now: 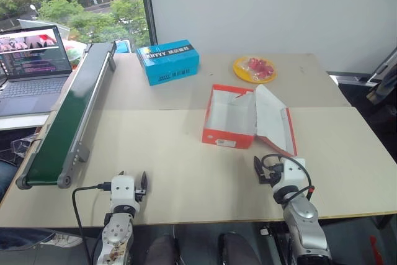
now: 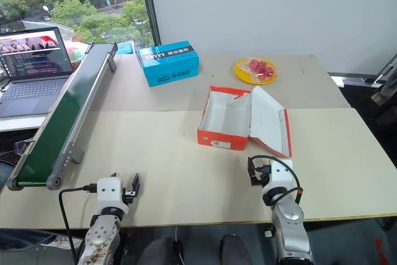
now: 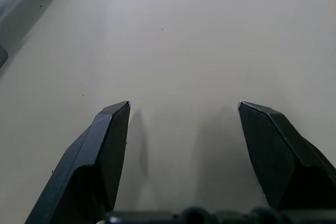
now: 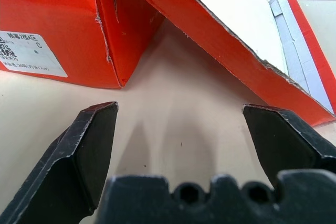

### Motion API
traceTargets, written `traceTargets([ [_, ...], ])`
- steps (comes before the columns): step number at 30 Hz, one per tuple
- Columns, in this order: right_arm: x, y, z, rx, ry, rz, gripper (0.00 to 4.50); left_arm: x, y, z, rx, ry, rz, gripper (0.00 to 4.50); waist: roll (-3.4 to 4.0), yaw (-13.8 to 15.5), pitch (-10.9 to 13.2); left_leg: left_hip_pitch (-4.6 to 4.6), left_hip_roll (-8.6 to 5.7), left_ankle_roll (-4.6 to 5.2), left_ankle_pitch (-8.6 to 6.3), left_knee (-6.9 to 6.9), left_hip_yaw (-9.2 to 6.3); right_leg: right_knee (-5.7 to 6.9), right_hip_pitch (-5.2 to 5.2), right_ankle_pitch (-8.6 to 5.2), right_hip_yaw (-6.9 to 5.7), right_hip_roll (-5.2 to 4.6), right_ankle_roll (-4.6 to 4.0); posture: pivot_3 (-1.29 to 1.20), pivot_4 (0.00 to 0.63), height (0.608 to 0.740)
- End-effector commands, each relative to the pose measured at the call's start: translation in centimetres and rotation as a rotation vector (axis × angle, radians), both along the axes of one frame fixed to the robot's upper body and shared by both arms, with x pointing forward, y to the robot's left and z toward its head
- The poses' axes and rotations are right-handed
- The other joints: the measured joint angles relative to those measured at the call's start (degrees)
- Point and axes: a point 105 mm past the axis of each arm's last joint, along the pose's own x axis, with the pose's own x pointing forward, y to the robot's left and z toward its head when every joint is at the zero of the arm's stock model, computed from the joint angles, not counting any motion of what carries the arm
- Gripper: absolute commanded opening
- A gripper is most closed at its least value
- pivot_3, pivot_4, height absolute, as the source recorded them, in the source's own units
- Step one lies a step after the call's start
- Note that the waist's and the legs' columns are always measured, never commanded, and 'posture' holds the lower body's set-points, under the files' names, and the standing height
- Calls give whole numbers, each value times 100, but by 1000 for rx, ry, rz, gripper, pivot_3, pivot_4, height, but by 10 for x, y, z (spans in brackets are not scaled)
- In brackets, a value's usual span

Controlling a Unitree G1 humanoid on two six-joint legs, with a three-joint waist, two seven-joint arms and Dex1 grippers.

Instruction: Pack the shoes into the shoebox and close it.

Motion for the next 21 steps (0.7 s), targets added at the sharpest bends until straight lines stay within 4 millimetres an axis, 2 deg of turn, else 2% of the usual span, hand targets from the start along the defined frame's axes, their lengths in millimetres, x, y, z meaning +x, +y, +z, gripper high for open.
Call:
traceTargets([
  [1,2,-5,14,-22,-60,-12,4486,0,3,1,3,-14,16,3500,0,0,0,0,0,0,0,0,0,0,0,0,0,0,0,0,150,740],
  [6,-5,-16,23,-79,-85,-69,4486,4,10,12,43,-44,5,3500,0,3,0,-2,0,0,0,0,0,0,-2,0,-1,-1,0,0,150,740],
  [7,-7,-24,34,-97,-109,-121,4486,6,17,21,86,-63,4,3500,0,3,0,-4,0,0,0,0,0,0,-3,0,0,0,0,0,150,740],
  [9,-15,-41,71,-152,-194,-228,4486,12,43,54,128,-144,61,3500,2,4,1,-7,0,0,0,0,0,1,-8,0,0,-1,0,0,150,740],
  [11,-16,-45,103,-181,-267,-262,4486,19,55,84,151,-215,77,3500,2,8,1,-17,4,-1,0,0,-2,7,-17,0,-1,0,-1,0,150,740],
  [14,-7,-41,144,-185,-355,-248,4486,31,58,118,193,-283,48,3500,1,-6,-3,-6,4,-4,2,0,-2,7,-7,1,-2,-1,-1,0,150,740],
  [17,14,-32,178,-183,-431,-212,4486,45,61,149,194,-354,51,3500,1,-5,-6,4,0,-4,2,0,0,4,3,1,-1,0,0,0,150,740],
  [19,32,-19,192,-133,-450,-161,4486,55,59,169,195,-400,47,3500,0,-13,-5,1,-6,-4,2,-1,0,5,-2,1,-3,6,0,0,150,740],
  [21,49,3,197,-80,-432,-47,4486,63,56,185,202,-428,43,3500,-2,-8,-4,-9,-9,-9,6,-1,0,7,-12,2,-3,10,-2,0,150,740],
])
